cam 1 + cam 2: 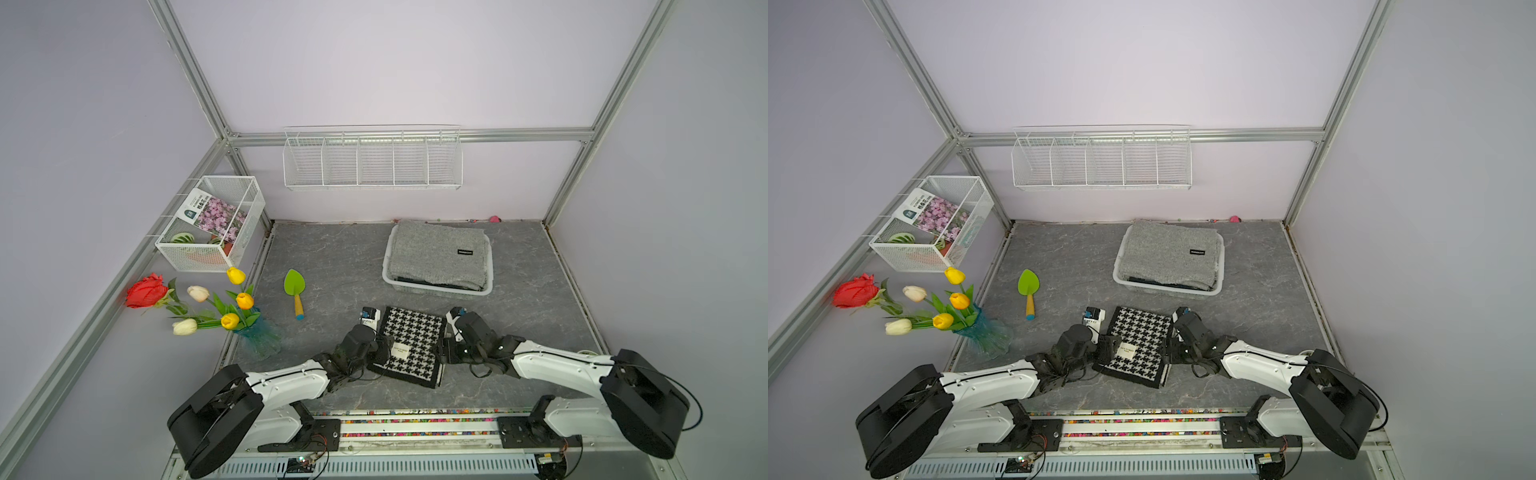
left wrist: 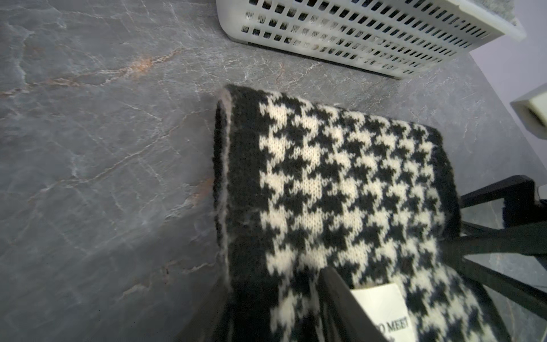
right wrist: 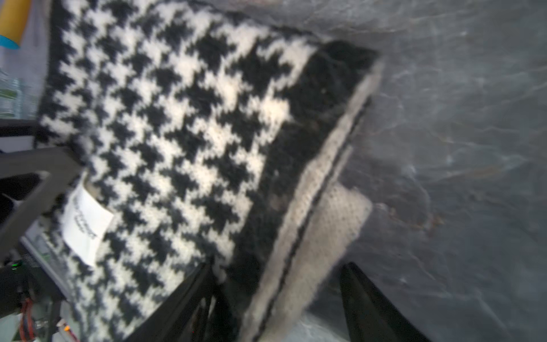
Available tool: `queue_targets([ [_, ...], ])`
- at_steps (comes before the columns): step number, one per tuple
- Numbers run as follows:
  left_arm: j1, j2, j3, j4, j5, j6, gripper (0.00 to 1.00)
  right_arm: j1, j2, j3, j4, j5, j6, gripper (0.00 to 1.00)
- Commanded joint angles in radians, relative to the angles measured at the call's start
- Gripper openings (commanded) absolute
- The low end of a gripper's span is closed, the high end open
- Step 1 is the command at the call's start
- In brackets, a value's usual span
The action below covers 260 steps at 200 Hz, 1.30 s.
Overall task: Put the folded scarf in the basket
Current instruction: Pick up the scarf at the center of the board.
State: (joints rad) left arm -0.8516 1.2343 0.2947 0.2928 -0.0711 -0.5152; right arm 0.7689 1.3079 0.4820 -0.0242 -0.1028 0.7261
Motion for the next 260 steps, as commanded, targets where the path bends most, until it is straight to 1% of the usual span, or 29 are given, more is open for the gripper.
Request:
queue_targets([
  [1,0.002,0.028,0.011,0.026,0.022,0.015,0.45,-0.015,0.004,-0.042,0.005,-0.046,0.042,0.72],
  [14,0.003,0.039,0.014,0.026,0.027,0.020,0.44,-0.016,-0.014,-0.045,0.020,-0.064,0.053,0.72],
  [30,0.003,0.036,0.020,0.018,0.030,0.022,0.44,-0.015,-0.006,-0.031,-0.011,-0.061,0.054,0.73],
  [48,0.002,0.024,0.020,0.014,0.040,0.024,0.44,-0.015,0.049,-0.016,-0.047,-0.041,0.030,0.73],
  [73,0.003,0.029,0.021,0.026,0.073,0.027,0.44,-0.018,0.151,-0.020,0.053,-0.089,0.039,0.72],
  [89,0.003,0.044,0.029,0.026,0.097,0.027,0.44,-0.016,0.220,-0.011,0.121,-0.118,0.047,0.65],
  [99,0.003,0.053,0.035,0.016,0.103,0.032,0.44,-0.016,0.255,0.004,0.118,-0.106,0.036,0.54],
  [108,0.004,0.063,0.041,0.006,0.093,0.032,0.44,-0.018,0.275,0.015,0.108,-0.095,0.023,0.48],
  [112,0.005,0.064,0.041,0.003,0.088,0.032,0.44,-0.019,0.280,0.016,0.107,-0.090,0.021,0.43],
  [119,0.008,0.069,0.044,-0.004,0.077,0.029,0.44,-0.021,0.280,0.015,0.103,-0.081,0.015,0.36],
  [137,0.027,0.069,0.040,-0.008,0.076,0.021,0.44,-0.025,0.255,0.014,0.055,-0.046,-0.012,0.24],
  [152,0.042,0.047,0.030,-0.006,0.071,0.016,0.48,-0.033,0.230,0.021,0.003,-0.022,-0.043,0.19],
  [160,0.059,0.029,0.021,-0.001,0.071,0.013,0.52,-0.037,0.223,0.023,-0.016,-0.019,-0.059,0.18],
  [172,0.083,-0.008,0.003,0.029,0.112,0.027,0.59,-0.040,0.220,0.027,-0.026,-0.024,-0.074,0.19],
  [181,0.094,-0.039,-0.007,0.046,0.110,0.029,0.68,-0.041,0.220,0.028,-0.028,-0.025,-0.077,0.19],
  [189,0.104,-0.061,-0.013,0.056,0.119,0.030,0.73,-0.041,0.224,0.032,-0.029,-0.025,-0.078,0.18],
  [201,0.123,-0.072,-0.012,0.062,0.177,0.028,0.74,-0.041,0.228,0.038,-0.033,-0.029,-0.082,0.18],
  [215,0.124,-0.060,-0.004,0.060,0.210,0.023,0.75,-0.040,0.228,0.038,-0.029,-0.031,-0.084,0.18],
  [260,0.125,0.109,0.044,0.029,0.177,0.020,0.76,-0.040,0.212,0.035,-0.022,-0.033,-0.094,0.17],
])
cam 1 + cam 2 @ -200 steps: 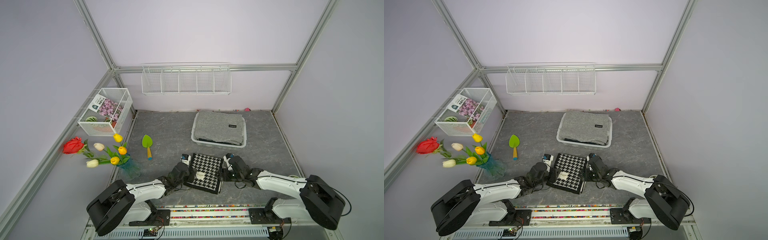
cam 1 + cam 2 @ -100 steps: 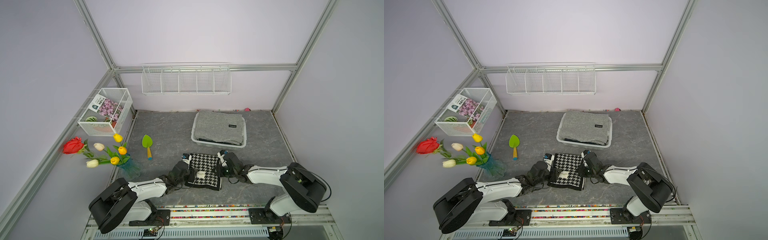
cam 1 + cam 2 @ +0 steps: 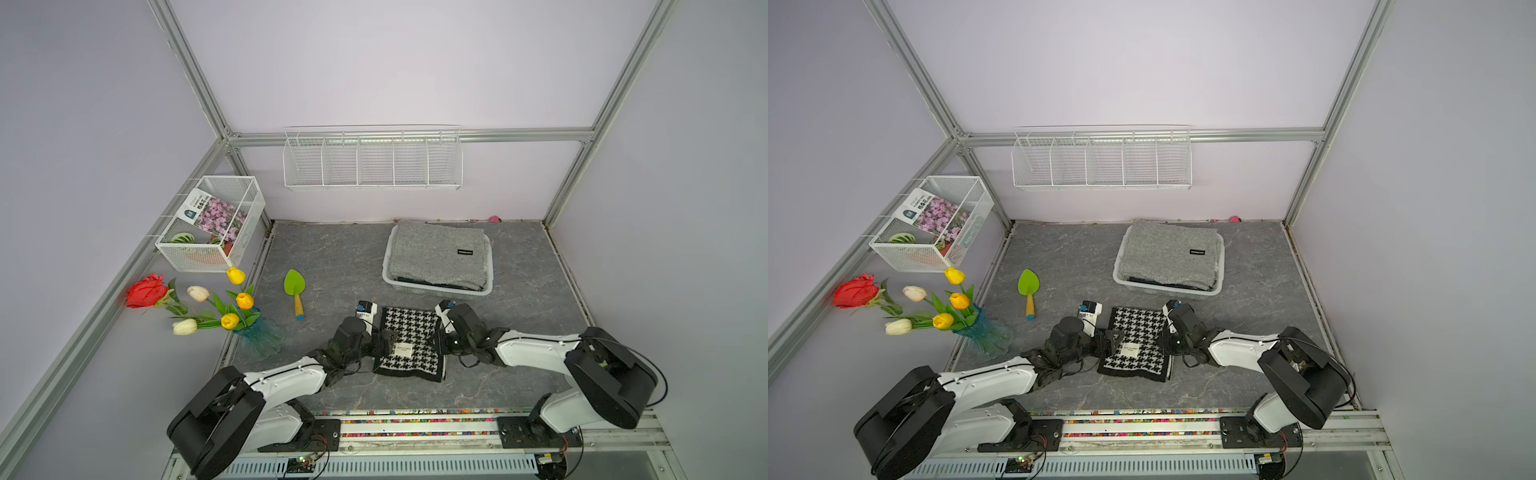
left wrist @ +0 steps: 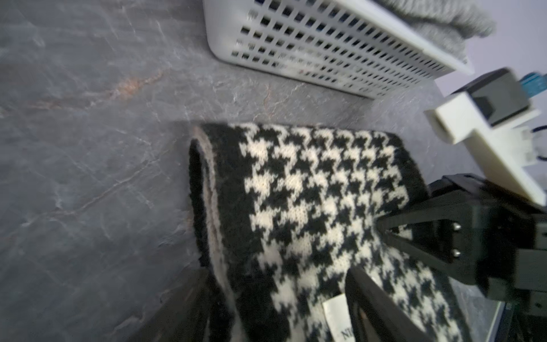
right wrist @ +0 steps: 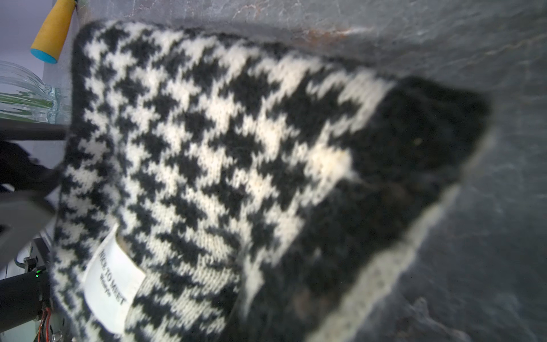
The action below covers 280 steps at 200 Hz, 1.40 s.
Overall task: Put the folded scarf in the basket
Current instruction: Pick up the scarf at the center of the board.
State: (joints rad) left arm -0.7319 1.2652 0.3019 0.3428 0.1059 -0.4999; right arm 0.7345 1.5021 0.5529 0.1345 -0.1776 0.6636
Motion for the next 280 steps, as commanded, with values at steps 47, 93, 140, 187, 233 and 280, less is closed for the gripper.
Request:
queue_targets([
  [47,0.005,0.174,0.017,0.069,0.058,-0.009,0.72,-0.006,0.017,-0.041,-0.167,0.025,-0.043,0.18],
  [93,0.005,0.280,0.024,0.124,0.135,-0.008,0.46,-0.006,0.029,-0.040,-0.145,0.020,-0.039,0.18],
  [140,0.003,0.252,0.019,0.153,0.190,-0.009,0.00,0.016,0.000,-0.035,-0.156,0.057,-0.055,0.00],
  [187,-0.051,0.090,0.033,0.036,0.128,-0.010,0.00,0.146,-0.171,0.032,-0.325,0.173,-0.044,0.00],
  [233,-0.105,-0.144,0.094,-0.154,0.078,-0.007,0.00,0.158,-0.351,0.098,-0.475,0.190,-0.064,0.00],
  [280,-0.108,-0.198,0.273,-0.313,0.003,0.035,0.00,0.153,-0.459,0.266,-0.614,0.271,-0.123,0.00],
])
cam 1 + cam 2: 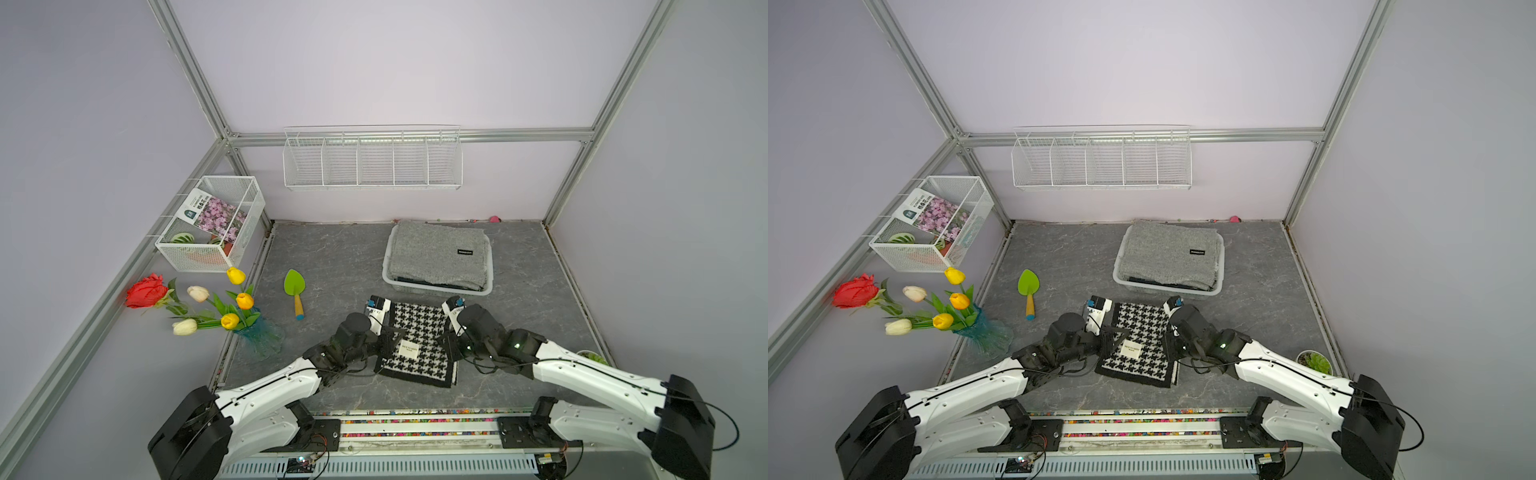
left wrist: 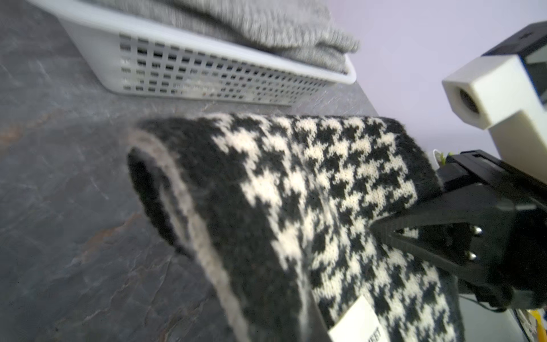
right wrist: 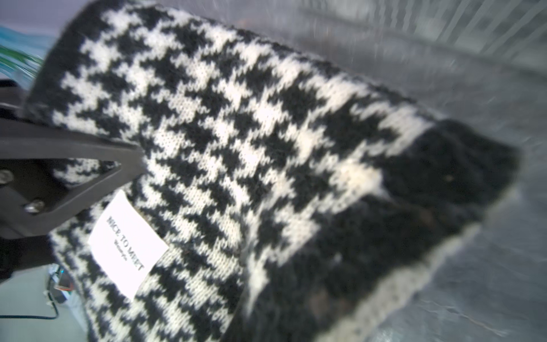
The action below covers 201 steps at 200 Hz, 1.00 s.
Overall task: Put the folded scarf in the basket
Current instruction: Pick up the scarf at the center of the board, then place the scarf in the basket.
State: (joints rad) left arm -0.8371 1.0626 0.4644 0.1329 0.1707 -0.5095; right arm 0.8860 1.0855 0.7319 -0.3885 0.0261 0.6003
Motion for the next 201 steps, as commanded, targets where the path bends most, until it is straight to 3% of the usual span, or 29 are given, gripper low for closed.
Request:
queue_targets([
  [1,-0.002,0.007,0.116,-0.105,-0.064,0.048,0.00,0.001,-0.042,0.091,-0.093,0.068,-0.062,0.00],
  [53,0.034,0.246,0.487,-0.176,-0.136,0.162,0.00,-0.239,0.062,0.306,-0.124,-0.057,-0.182,0.00],
  [105,0.147,0.576,0.849,-0.214,-0.068,0.169,0.00,-0.404,0.292,0.547,-0.155,-0.136,-0.275,0.00],
  [201,0.222,0.988,1.234,-0.210,0.034,0.147,0.00,-0.512,0.656,0.791,-0.155,-0.078,-0.383,0.00],
])
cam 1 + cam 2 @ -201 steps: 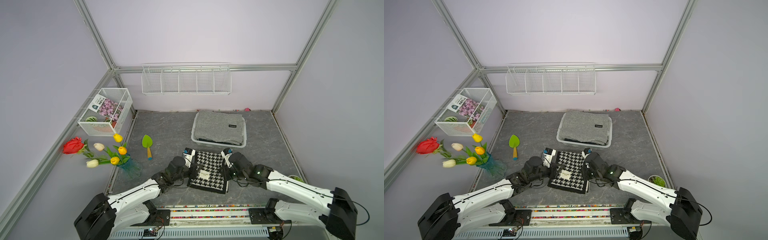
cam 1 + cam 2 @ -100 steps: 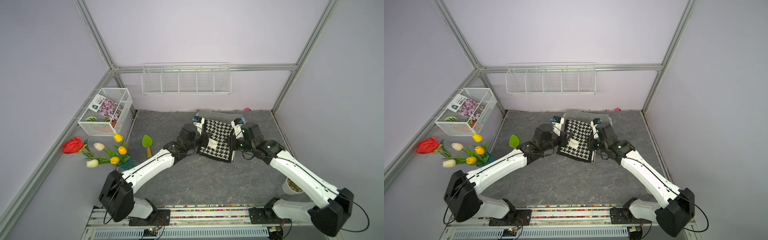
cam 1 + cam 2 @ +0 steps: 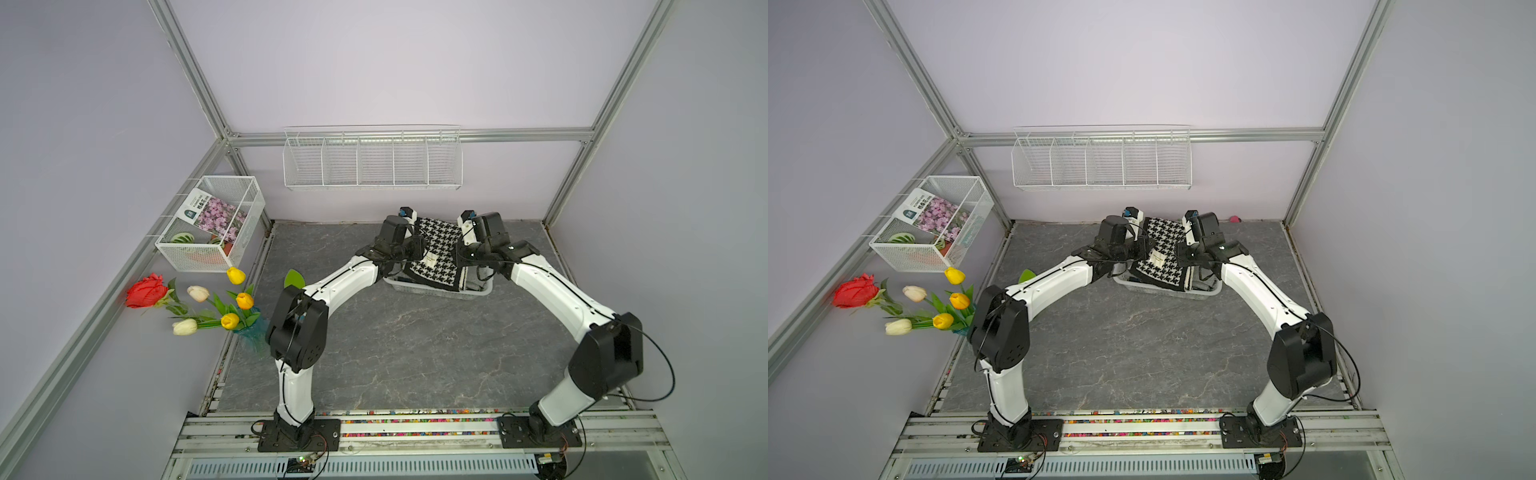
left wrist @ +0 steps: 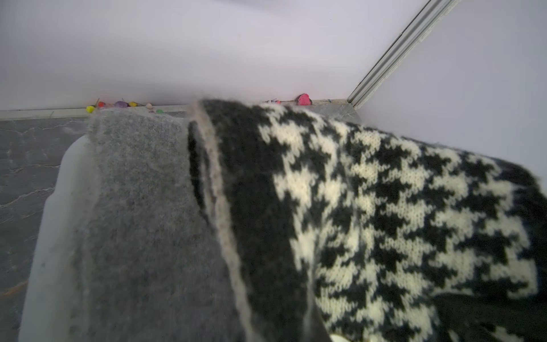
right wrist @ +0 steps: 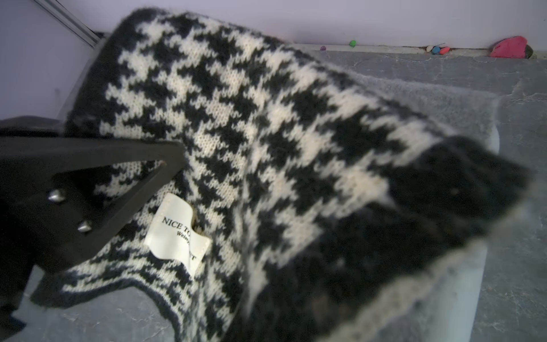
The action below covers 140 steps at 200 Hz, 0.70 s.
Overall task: Put the folded scarf in the basket
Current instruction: Place the scarf in the basket.
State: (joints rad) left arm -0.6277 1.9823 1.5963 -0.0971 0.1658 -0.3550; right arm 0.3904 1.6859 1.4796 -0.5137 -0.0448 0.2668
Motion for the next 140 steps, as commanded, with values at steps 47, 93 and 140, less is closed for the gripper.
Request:
queue_targets([
  [47,0.066,0.159,0.170,0.026,0.156,-0.047,0.00,-0.057,0.176,0.147,-0.084,0.018,-0.078,0.00],
  [93,0.088,0.212,0.170,0.018,0.213,-0.057,0.00,-0.067,0.240,0.161,-0.056,0.067,-0.099,0.09],
  [140,0.105,0.253,0.181,-0.011,0.241,-0.061,0.11,-0.071,0.305,0.180,-0.057,0.085,-0.108,0.28],
])
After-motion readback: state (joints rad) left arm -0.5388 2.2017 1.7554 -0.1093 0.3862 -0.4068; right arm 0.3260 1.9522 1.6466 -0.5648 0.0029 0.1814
